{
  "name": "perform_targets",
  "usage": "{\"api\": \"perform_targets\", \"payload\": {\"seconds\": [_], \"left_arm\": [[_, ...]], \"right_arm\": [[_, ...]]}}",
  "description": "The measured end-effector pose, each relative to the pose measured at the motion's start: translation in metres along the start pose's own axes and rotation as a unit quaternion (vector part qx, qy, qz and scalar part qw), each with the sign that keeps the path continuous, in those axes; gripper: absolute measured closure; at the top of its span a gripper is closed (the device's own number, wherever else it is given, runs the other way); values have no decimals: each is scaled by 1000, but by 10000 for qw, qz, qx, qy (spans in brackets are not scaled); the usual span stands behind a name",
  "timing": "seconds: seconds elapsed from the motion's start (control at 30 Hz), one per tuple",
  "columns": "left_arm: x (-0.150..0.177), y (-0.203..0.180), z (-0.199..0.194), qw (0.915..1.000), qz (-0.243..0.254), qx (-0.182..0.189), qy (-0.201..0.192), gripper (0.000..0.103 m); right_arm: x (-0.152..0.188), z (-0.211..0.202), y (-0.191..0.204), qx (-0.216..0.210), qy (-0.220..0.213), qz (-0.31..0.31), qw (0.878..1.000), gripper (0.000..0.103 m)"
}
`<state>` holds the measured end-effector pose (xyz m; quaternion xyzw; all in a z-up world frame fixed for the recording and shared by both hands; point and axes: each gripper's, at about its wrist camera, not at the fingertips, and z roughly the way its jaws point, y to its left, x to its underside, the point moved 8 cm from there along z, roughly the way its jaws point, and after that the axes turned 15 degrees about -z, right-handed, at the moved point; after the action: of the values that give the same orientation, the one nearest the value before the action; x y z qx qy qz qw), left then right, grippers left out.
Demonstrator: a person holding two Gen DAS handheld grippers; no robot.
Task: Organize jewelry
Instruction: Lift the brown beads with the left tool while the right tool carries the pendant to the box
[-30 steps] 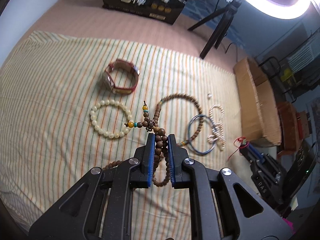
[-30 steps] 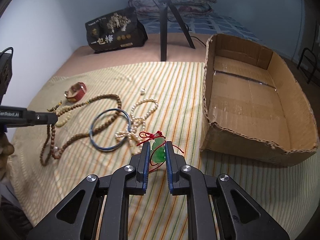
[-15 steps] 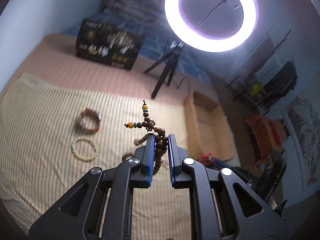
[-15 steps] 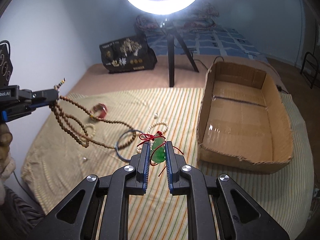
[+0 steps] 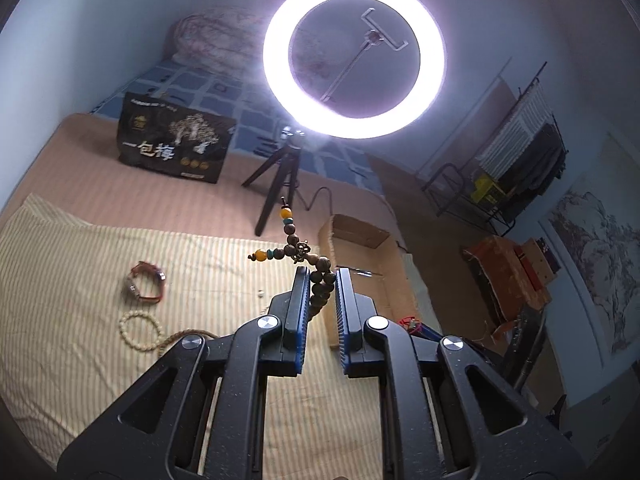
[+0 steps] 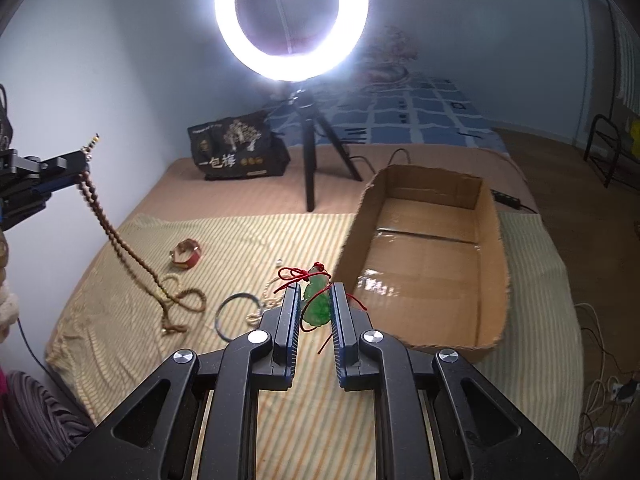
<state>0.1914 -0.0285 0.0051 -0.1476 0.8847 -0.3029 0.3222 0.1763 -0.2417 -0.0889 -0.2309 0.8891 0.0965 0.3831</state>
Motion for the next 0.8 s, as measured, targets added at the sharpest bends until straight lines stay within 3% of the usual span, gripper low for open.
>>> {"api": "perform_targets", "payload": {"seconds": [0.23,0.53,0.8], "left_arm": [[-13,-35,-7,9996,195,214,-43,92],[-55,-99,-32,9960,651,490,-368,92],[-65,-158,-18,9907,1088,729,-367,92]], "right_arm": [[-4,-6,-17,98,-107,123,9998,90],[-11,-13,-34,180,-226,248,9993,90],[-18,-18,-57,355,-266,334,9985,90]]}}
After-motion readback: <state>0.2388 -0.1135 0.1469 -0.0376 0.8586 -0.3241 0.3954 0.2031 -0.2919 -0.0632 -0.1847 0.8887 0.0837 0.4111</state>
